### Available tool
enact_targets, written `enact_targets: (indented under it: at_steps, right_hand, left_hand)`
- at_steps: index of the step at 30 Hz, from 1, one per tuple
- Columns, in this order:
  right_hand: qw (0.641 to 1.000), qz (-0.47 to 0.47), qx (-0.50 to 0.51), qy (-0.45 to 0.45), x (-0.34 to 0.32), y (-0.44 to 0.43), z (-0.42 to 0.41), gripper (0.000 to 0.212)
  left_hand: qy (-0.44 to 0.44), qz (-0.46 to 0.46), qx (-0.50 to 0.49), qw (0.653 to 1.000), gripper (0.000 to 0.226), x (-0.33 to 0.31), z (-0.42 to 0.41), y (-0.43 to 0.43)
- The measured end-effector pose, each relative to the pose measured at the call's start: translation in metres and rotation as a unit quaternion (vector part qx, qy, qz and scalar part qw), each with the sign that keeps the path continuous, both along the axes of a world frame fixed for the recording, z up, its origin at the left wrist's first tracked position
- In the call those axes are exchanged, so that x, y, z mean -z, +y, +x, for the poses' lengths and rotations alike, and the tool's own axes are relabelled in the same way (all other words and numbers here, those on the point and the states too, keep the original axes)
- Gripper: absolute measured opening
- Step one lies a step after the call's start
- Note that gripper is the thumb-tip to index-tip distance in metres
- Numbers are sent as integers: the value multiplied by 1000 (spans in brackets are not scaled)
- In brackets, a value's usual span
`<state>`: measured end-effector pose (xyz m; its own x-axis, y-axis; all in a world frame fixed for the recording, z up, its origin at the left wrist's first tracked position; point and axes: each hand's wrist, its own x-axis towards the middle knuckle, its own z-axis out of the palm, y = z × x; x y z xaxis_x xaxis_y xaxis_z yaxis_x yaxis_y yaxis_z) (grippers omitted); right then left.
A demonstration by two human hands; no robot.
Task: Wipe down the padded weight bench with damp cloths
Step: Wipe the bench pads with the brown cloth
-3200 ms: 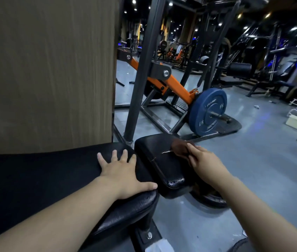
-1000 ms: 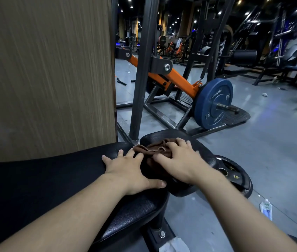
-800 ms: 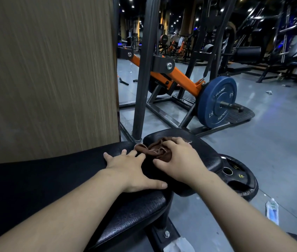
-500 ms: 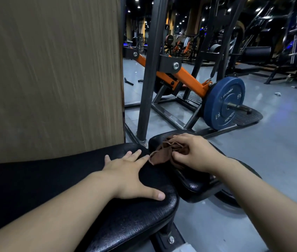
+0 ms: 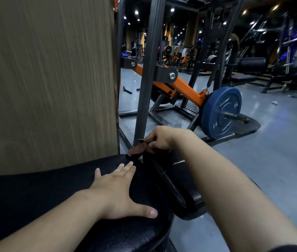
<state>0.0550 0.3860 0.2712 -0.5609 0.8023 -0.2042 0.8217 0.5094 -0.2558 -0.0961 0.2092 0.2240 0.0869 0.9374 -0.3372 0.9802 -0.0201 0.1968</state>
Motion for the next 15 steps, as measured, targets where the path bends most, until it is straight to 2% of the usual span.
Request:
enact_targets:
  at_steps: [2,4,7,9,10,12,15]
  right_hand:
    - [998,-48,19,43,-6,0,4,27]
    - [995,-41,28,88,4,-2,3,16]
    - [982,86,13,169,39,-1,6,42]
    - [974,138,-10,181,52,4,11,37]
    - [976,140,-17,167,52,8,13,36]
    - [985,125,-16,119,49,16,19,49]
    - [988,144,48,-7,42,29,33,55]
  left_hand:
    - [2,-2,-1,1000,141,0,0,0]
    - [4,-1,-1,1000,141,0,1,0]
    - [2,0,-2,1000,142,2,2,1]
    - [3,-1,-2,1000,142,2,2,1]
    - [4,-2,-2,1000,142,1,2,1]
    - [8,-3,-1,1000,142,0,2,2]
    - [16,-5,-1,1000,143,-1,2,3]
